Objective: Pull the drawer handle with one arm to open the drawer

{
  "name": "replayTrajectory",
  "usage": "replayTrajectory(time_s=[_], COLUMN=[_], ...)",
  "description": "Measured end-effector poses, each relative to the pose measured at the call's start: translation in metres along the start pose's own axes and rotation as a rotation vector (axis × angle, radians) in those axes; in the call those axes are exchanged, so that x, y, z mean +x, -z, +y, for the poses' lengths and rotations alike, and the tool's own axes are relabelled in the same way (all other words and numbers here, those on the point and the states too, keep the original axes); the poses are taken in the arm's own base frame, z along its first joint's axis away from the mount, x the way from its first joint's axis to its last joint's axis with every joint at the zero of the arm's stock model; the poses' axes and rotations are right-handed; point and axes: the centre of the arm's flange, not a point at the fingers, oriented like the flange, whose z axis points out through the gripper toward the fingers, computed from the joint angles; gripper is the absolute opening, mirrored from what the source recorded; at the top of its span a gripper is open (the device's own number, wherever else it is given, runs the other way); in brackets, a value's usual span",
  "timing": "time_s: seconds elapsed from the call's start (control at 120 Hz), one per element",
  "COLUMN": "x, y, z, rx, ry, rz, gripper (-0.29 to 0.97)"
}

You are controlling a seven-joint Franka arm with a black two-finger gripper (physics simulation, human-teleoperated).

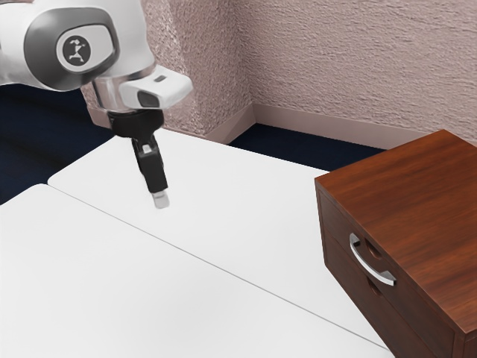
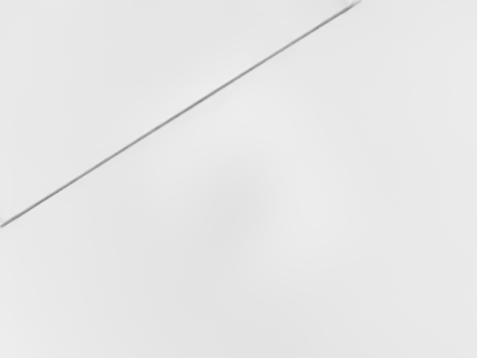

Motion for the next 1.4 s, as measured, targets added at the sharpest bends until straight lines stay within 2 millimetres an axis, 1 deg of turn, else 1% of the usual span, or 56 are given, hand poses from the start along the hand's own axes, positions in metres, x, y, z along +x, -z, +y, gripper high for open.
replayTrajectory(time_s=[0.15,0.267,0.3,0.325,0.392,0.417,0.483,0.583,0.617,0.7,0.792,0.842,0.933,1.025,1.092,1.183,1.275,1.333,1.4], x=[0.004,0.002,-0.004,-0.013,-0.040,-0.044,-0.047,-0.037,-0.030,-0.013,0.009,0.018,0.026,0.032,0.038,0.043,0.049,0.057,0.064], y=[0.005,0.010,0.007,0.001,-0.006,-0.006,-0.006,-0.014,-0.018,-0.040,-0.051,-0.056,-0.077,-0.092,-0.090,-0.080,-0.074,-0.075,-0.076], z=[-0.002,0.003,0.012,0.018,0.020,0.023,0.036,0.052,0.058,0.070,0.093,0.100,0.110,0.131,0.142,0.150,0.156,0.164,0.168], rx=[0.024,0.033,0.020,0.002,-0.034,-0.038,-0.042,-0.042,-0.034,-0.015,0.038,0.071,0.139,0.233,0.313,0.415,0.489,0.522,0.548], ry=[-0.069,-0.124,-0.151,-0.168,-0.184,-0.198,-0.279,-0.463,-0.537,-0.717,-0.925,-1.014,-1.155,-1.295,-1.378,-1.461,-1.528,-1.571,-1.601], rz=[0.034,0.054,0.055,0.053,0.066,0.071,0.080,0.081,0.085,0.096,0.132,0.153,0.203,0.280,0.332,0.386,0.420,0.432,0.449], gripper=[0.68,0.68,0.68,0.68,0.68,0.68,0.68,0.68,0.68,0.68,0.68,0.68,0.68,0.68,0.68,0.66,0.56,0.49,0.43])
